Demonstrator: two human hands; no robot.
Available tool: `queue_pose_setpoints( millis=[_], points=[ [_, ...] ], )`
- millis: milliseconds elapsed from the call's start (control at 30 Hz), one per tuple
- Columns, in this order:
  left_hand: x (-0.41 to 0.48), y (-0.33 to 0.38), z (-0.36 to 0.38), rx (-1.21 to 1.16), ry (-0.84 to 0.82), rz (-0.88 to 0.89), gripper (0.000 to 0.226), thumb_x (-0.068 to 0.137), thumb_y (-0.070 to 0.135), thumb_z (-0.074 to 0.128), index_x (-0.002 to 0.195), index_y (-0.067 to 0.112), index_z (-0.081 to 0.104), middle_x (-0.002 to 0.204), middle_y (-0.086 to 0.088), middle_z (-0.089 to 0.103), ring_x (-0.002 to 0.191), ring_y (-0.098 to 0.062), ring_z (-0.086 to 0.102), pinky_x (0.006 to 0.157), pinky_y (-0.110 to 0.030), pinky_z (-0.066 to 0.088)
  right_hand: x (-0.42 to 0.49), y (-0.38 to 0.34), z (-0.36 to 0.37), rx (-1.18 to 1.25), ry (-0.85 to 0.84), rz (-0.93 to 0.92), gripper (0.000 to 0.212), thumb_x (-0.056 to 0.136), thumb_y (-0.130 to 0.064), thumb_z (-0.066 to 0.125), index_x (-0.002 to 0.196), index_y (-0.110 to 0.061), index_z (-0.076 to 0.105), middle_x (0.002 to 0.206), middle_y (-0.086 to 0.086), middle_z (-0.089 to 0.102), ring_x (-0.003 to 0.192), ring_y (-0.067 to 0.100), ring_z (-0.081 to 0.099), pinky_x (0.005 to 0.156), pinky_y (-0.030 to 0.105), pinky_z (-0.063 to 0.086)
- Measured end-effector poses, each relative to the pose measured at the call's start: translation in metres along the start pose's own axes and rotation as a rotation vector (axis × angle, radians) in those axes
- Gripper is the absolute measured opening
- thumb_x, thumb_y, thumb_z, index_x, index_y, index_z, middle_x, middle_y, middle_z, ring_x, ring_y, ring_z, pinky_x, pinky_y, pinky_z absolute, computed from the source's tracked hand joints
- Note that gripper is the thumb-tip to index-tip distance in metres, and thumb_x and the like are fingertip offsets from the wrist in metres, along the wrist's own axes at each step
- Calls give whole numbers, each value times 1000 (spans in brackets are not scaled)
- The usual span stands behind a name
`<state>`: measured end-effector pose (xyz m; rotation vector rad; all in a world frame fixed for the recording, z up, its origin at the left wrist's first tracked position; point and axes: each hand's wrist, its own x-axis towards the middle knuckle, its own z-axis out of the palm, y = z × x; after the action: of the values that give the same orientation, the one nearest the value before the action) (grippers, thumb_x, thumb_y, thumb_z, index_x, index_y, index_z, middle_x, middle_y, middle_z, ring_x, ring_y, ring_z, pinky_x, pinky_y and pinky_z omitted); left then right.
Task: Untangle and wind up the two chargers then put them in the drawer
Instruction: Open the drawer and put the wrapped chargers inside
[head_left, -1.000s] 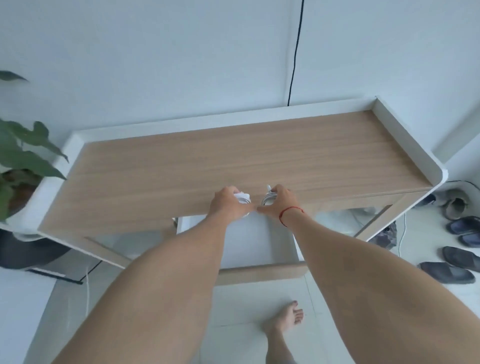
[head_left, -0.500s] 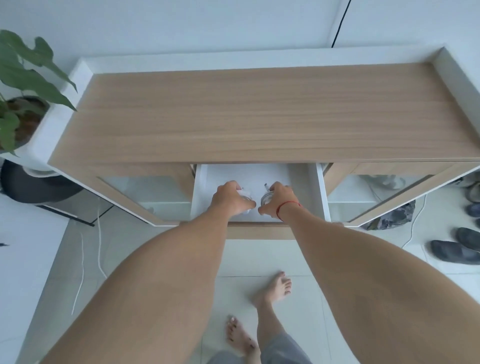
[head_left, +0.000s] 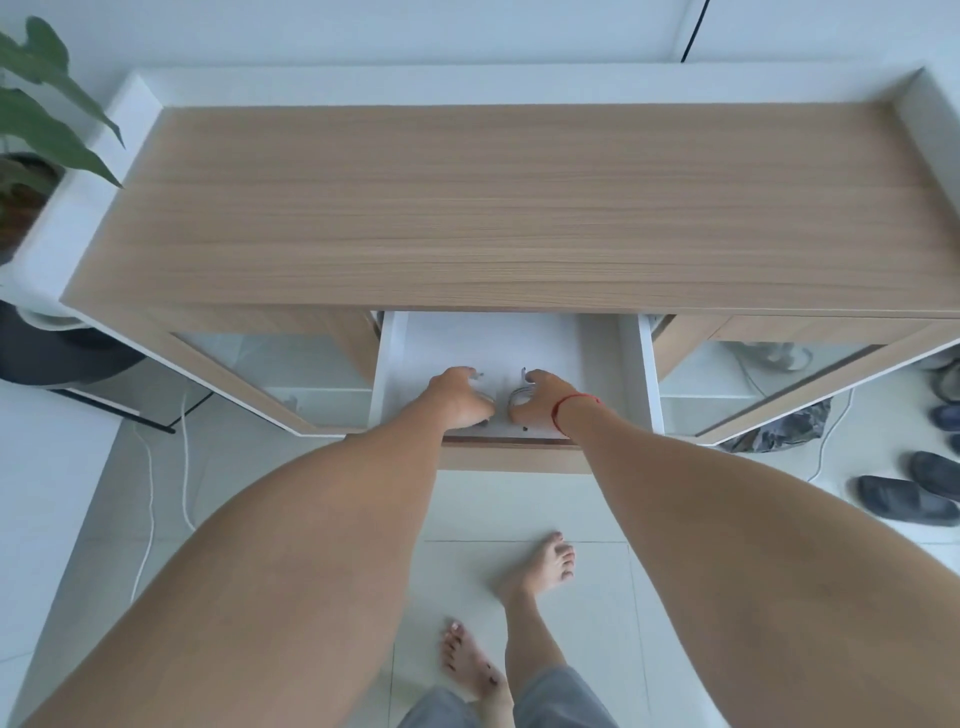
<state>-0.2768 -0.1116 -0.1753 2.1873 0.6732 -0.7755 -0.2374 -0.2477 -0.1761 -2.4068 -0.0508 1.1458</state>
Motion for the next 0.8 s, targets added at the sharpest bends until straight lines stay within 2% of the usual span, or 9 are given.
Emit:
queue_pose_setpoints(
  millis=[100, 200, 267, 367, 433, 533, 667, 733, 800],
  points=[
    [-15, 4, -9, 141, -111, -9, 77, 66, 38, 67, 140, 41, 43, 146, 11, 42, 125, -19, 48, 103, -32, 40, -19, -3, -14, -110, -135, 0, 57, 90, -23, 53, 145, -18, 37, 145, 2, 40, 129, 22, 44, 100, 26, 37],
    [-30, 5, -13, 376, -252, 13, 73, 70, 43, 69, 138, 45, 44, 148, 11, 36, 130, -19, 42, 106, -34, 39, -34, -4, -20, -442, -251, -41, 74, 78, -27, 63, 147, -26, 36, 148, 1, 39, 131, 26, 43, 106, 39, 41],
    [-37, 2, -11, 490, -308, 45, 75, 71, 42, 74, 140, 39, 45, 145, 10, 42, 129, -19, 44, 106, -36, 40, -34, -2, -14, -510, -286, -62, 79, 74, -28, 69, 146, -28, 37, 147, -3, 42, 130, 23, 46, 105, 40, 43],
    [-33, -10, -1, 386, -135, 73, 68, 60, 30, 88, 122, 29, 61, 129, 5, 59, 113, -20, 59, 98, -36, 48, -32, 7, -6, -395, -92, -118, 80, 70, -23, 82, 141, -22, 46, 141, 0, 46, 126, 22, 51, 102, 38, 47],
    [-32, -13, 2, 331, 5, 101, 68, 53, 27, 91, 115, 27, 62, 122, 4, 59, 108, -21, 61, 93, -34, 50, -31, 11, -6, -336, 34, -144, 90, 64, -23, 87, 142, -21, 43, 141, 4, 43, 129, 25, 46, 103, 41, 45],
    [-29, -9, 1, 352, 205, 198, 71, 54, 28, 91, 117, 24, 58, 119, 0, 53, 112, -23, 55, 89, -34, 47, -33, 14, -14, -323, 183, -176, 93, 63, -27, 88, 142, -21, 38, 139, 7, 38, 131, 27, 38, 104, 41, 41],
    [-22, 5, -3, 383, 437, 293, 68, 59, 27, 88, 117, 21, 54, 118, -4, 49, 114, -24, 48, 90, -33, 42, -28, 11, -20, -339, 431, -239, 77, 72, -22, 81, 138, -21, 40, 140, 6, 35, 130, 25, 34, 102, 34, 36],
    [-18, 10, -5, 407, 553, 330, 72, 62, 26, 86, 122, 22, 48, 121, -3, 43, 117, -24, 43, 93, -31, 38, -22, 8, -22, -381, 562, -243, 78, 76, -17, 76, 141, -21, 33, 147, 8, 26, 135, 27, 28, 105, 34, 33],
    [-12, 14, -7, 431, 655, 363, 85, 63, 28, 86, 134, 23, 39, 132, -5, 36, 123, -26, 38, 99, -31, 34, -13, 4, -28, -399, 617, -236, 86, 79, -13, 72, 147, -22, 21, 157, 11, 11, 144, 29, 14, 113, 37, 25]
  ],
)
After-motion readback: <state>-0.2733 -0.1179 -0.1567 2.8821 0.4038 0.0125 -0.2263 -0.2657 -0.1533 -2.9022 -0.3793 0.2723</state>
